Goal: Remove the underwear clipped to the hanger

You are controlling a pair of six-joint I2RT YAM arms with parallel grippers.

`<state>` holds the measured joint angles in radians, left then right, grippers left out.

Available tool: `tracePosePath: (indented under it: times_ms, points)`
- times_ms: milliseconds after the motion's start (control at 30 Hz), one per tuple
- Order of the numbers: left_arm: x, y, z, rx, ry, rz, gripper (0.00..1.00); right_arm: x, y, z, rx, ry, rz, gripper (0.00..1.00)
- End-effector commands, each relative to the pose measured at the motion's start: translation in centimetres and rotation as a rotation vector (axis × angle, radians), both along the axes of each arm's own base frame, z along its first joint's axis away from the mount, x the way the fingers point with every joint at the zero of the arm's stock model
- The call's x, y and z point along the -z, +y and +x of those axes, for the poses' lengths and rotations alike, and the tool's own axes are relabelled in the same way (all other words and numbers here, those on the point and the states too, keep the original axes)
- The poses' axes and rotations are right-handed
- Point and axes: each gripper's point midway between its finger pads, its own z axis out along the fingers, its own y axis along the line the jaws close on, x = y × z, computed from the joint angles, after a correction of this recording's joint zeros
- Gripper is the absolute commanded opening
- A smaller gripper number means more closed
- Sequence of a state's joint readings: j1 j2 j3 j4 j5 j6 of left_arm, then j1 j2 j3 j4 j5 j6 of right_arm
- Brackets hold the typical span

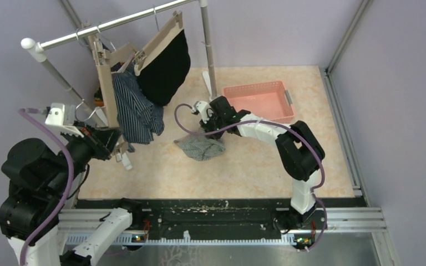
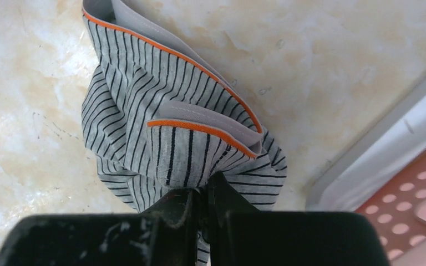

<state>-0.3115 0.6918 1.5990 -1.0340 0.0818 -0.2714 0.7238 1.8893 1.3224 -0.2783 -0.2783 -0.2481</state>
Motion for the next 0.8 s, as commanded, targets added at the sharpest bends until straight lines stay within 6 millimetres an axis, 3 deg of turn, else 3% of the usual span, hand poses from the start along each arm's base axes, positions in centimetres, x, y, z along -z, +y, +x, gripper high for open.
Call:
tracePosePath:
  times_ms: [0, 100, 200, 300, 400, 500, 600, 767]
  points:
    - [-4.7, 2.1, -2.2, -0.056, -0.212, 0.028, 0.00, -8.5, 1.5, 2.3, 0.045, -0.182, 0.141, 0.00]
    - [-5.2, 3.9, -2.3, -0.150, -0.249, 0.056, 0.00, -15.6, 1.3, 2.8, 0.072, -0.311, 0.240, 0.00]
    - [-5.3, 5.1, -2.4, -0.217, -0.267, 0.081, 0.00, -24.4, -0.2, 2.5, 0.122, -0.480, 0.365, 0.00]
    - [-5.1, 6.2, -2.3, -0.279, -0.269, 0.106, 0.00, -32.0, -3.1, 1.6, 0.205, -0.652, 0.470, 0.00]
    - [-4.9, 7.0, -2.3, -0.325, -0.279, 0.119, 0.00, -37.1, -6.4, 0.7, 0.297, -0.804, 0.544, 0.00]
    - [-4.8, 7.3, -2.2, -0.340, -0.291, 0.119, 0.00, -39.3, -9.4, 0.9, 0.416, -0.917, 0.544, 0.00]
    - [-4.5, 7.4, -2.0, -0.349, -0.280, 0.123, 0.00, -40.1, -12.0, 1.9, 0.535, -1.030, 0.485, 0.00]
    - [-4.5, 8.1, -2.4, -0.385, -0.277, 0.109, 0.00, -38.6, -14.2, 5.1, 0.653, -1.113, 0.295, 0.00]
